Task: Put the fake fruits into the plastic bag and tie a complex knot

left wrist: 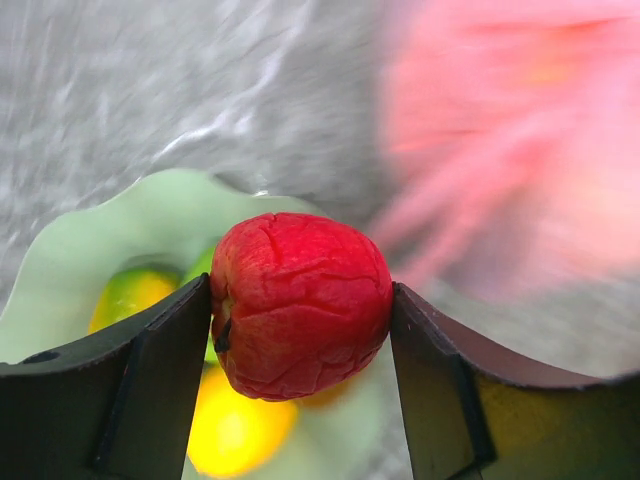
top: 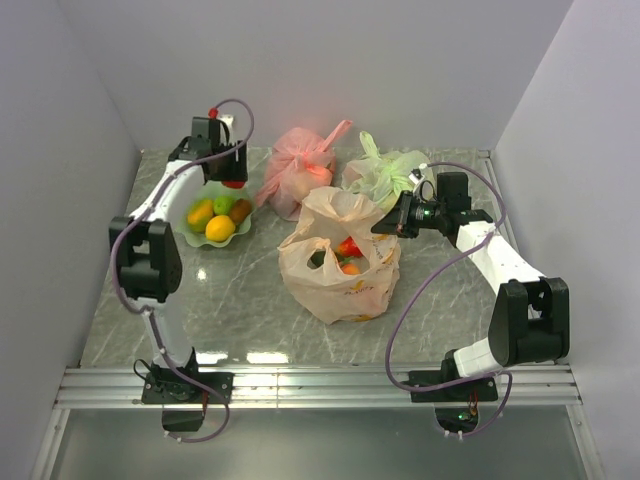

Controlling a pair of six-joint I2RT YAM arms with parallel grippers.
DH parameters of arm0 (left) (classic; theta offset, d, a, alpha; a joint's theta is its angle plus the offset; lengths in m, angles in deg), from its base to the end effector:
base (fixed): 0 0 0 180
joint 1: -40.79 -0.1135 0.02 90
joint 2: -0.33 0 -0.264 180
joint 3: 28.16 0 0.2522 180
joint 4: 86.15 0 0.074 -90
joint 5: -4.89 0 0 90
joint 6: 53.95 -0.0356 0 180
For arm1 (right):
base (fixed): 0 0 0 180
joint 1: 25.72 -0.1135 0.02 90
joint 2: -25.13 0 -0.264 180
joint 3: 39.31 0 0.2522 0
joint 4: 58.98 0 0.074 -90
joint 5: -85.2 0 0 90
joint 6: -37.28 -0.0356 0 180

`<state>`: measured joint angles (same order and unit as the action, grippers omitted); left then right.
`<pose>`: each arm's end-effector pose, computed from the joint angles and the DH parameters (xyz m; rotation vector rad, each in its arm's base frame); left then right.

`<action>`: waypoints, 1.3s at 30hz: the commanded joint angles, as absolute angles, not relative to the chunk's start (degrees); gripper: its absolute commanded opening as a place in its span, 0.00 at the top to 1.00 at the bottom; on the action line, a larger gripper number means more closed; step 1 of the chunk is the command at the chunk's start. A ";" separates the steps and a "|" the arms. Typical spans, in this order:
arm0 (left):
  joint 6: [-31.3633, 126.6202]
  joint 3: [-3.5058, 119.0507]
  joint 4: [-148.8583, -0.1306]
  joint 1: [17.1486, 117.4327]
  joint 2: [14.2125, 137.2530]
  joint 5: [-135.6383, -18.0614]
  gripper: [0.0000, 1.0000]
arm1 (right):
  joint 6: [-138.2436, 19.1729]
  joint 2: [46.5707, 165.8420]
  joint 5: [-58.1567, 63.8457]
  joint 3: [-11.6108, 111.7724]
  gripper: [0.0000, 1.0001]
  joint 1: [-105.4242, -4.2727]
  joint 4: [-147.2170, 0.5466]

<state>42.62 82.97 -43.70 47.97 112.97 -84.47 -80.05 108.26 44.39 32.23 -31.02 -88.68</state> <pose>0.4490 -0.0570 0.2744 0.0180 2.3417 -0.1321 0.3048 0.0553 0.2608 -0.0277 2.2991 1.2754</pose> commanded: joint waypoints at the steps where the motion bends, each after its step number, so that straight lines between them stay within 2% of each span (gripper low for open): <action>1: 40.62 85.19 -44.00 48.26 100.72 -71.44 0.42 | -79.26 106.51 45.30 32.54 1.00 -30.56 -88.39; 3: 40.01 81.87 -46.01 49.13 94.67 -60.92 0.41 | -79.35 106.51 45.13 32.46 1.00 -30.55 -88.30; 9: 33.79 75.09 -50.14 61.25 84.10 -50.06 0.40 | -80.49 107.04 44.95 32.28 1.00 -30.47 -87.86; 16: 31.39 73.84 -52.52 80.94 86.45 -53.19 0.38 | -82.69 107.65 44.77 32.37 1.00 -30.55 -86.89; 17: 31.74 74.72 -52.27 82.18 88.98 -56.51 0.36 | -82.95 107.65 44.86 32.45 1.00 -30.56 -87.06; 20: 32.09 75.34 -50.69 84.64 92.16 -56.81 0.28 | -82.17 107.31 44.16 33.59 1.00 -30.55 -88.82; 22: 31.22 74.55 -50.25 85.52 92.61 -57.07 0.15 | -81.73 106.60 43.98 33.60 1.00 -30.29 -89.17; 23: 30.95 74.11 -49.81 85.79 92.70 -58.03 0.01 | -81.46 106.51 43.98 33.60 1.00 -30.20 -89.44; 29: 31.74 78.23 -45.15 83.78 89.82 -60.60 0.01 | -81.55 107.13 44.25 32.90 1.00 -30.29 -89.18; 34: 39.12 77.19 -47.96 69.47 82.69 -52.33 0.01 | -81.02 106.78 43.98 32.72 1.00 -30.29 -89.35; 39: 36.66 76.75 -40.67 56.04 84.34 -51.45 0.09 | -80.41 106.86 44.16 32.89 1.00 -30.29 -89.79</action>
<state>35.95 76.15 -44.84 61.00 83.87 -54.61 -81.47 108.24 44.15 32.25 -30.91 -89.54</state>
